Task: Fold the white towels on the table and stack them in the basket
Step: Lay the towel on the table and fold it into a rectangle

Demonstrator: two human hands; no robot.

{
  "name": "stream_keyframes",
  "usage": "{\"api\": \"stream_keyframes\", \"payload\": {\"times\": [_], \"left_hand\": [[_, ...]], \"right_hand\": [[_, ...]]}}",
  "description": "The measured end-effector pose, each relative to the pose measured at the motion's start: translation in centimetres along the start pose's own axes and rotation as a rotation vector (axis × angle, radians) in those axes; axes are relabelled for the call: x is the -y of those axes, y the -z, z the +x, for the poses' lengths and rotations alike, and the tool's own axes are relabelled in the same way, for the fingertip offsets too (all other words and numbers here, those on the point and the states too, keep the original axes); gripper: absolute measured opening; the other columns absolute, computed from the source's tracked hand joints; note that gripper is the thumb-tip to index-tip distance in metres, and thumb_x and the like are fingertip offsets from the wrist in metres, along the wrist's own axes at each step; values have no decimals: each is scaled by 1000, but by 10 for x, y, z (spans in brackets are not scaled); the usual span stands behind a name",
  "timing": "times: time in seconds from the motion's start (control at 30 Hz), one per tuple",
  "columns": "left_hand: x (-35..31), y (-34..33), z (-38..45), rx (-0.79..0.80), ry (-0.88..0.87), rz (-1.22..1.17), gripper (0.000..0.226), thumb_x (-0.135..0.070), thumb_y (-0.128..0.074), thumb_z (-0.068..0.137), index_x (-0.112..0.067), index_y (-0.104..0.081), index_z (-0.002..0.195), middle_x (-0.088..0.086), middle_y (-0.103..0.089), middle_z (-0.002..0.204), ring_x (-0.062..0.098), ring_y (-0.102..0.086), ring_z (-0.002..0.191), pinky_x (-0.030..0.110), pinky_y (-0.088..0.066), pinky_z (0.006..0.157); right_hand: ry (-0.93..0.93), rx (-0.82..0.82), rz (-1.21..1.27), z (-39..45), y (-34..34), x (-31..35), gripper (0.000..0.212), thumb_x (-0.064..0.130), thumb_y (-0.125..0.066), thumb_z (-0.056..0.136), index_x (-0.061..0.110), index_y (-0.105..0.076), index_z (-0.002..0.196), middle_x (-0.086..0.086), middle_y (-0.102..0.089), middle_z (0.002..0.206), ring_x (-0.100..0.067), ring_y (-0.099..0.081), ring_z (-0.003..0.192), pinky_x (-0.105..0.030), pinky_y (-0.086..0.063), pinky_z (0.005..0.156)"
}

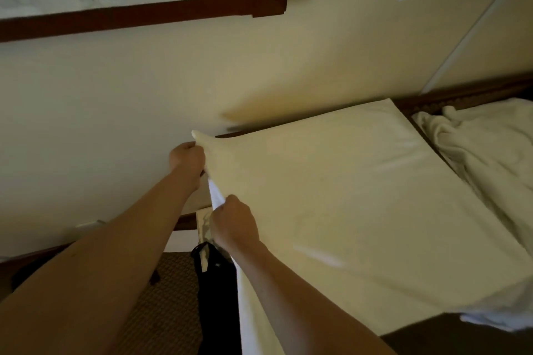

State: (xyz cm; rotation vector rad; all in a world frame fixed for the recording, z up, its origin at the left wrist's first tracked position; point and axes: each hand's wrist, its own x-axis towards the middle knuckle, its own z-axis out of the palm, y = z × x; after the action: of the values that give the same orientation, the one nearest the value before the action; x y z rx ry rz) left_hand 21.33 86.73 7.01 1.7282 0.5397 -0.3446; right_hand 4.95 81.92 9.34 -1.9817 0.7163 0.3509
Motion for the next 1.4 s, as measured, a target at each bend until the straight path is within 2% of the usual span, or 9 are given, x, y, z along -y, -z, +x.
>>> {"api": "stream_keyframes", "payload": {"times": [0.17, 0.27, 0.4, 0.8, 0.93, 1.07, 1.17, 1.3, 1.4], "left_hand": [[-23, 0, -23, -62, -154, 49, 25, -11, -52, 94, -29, -67, 86, -2, -66, 81, 24, -61, 81, 37, -55, 78], [-37, -18, -45, -30, -202, 52, 21, -13, -55, 91, -26, -65, 78, 3, -63, 79, 24, -55, 74, 37, -51, 71], [-54, -67, -75, 50, -249, 58, 15, -21, -63, 90, -21, -69, 103, 1, -68, 83, 24, -66, 77, 37, -60, 81], [-66, -370, -170, 340, -233, 79, 23, -20, -65, 89, -15, -65, 112, 9, -71, 98, 24, -73, 80, 41, -64, 77], [-26, -450, -180, 455, -179, 256, 60, -52, -71, 81, -22, -58, 131, -3, -61, 127, 25, -64, 110, 39, -56, 95], [15, -420, -157, 335, -454, 535, 36, -27, -64, 98, -22, -60, 133, -7, -61, 125, 14, -61, 107, 27, -47, 92], [22, -370, -115, 110, -708, 735, 32, -19, -65, 94, -21, -66, 126, 2, -64, 131, 28, -61, 118, 43, -47, 105], [-4, -323, -68, 40, -643, 1257, 52, -49, -58, 97, -32, -48, 145, 1, -49, 149, 33, -40, 138, 55, -30, 111], [-16, -310, -49, 89, -585, 1397, 57, -62, -50, 97, -39, -42, 148, -3, -48, 151, 30, -34, 142, 55, -24, 114]], "right_hand": [[33, 12, 255, -13, 6, 16, 19, 20, -34, 100, 16, -44, 85, -1, -53, 91, -16, -49, 76, -31, -42, 67], [85, -78, 278, -16, 35, 11, 26, 29, -36, 102, 15, -50, 85, 0, -56, 86, -13, -52, 72, -28, -40, 61], [102, -295, 227, -11, 99, -19, 39, 41, -38, 105, 11, -61, 96, -3, -65, 92, -19, -64, 85, -34, -52, 75], [-95, -643, 302, 55, 349, -180, 37, 37, -47, 104, 9, -66, 91, -7, -65, 88, -25, -64, 85, -39, -54, 81], [-254, -583, 130, 101, 398, -259, 36, 31, -46, 102, 7, -66, 120, -16, -68, 120, -37, -62, 111, -41, -49, 96], [-220, -456, 29, 129, 406, -284, 39, 33, -50, 99, 10, -59, 130, -13, -64, 129, -35, -59, 120, -40, -46, 98], [-165, -390, 39, 169, 419, -270, 39, 40, -50, 98, 7, -60, 115, -13, -65, 118, -37, -61, 109, -38, -46, 85], [-44, -365, 15, 229, 439, -246, 42, 43, -51, 99, 8, -59, 121, -12, -64, 118, -36, -60, 108, -35, -39, 79], [52, -353, -10, 265, 451, -231, 30, 35, -54, 101, 6, -61, 103, -11, -64, 99, -37, -61, 100, -32, -36, 74]]}}
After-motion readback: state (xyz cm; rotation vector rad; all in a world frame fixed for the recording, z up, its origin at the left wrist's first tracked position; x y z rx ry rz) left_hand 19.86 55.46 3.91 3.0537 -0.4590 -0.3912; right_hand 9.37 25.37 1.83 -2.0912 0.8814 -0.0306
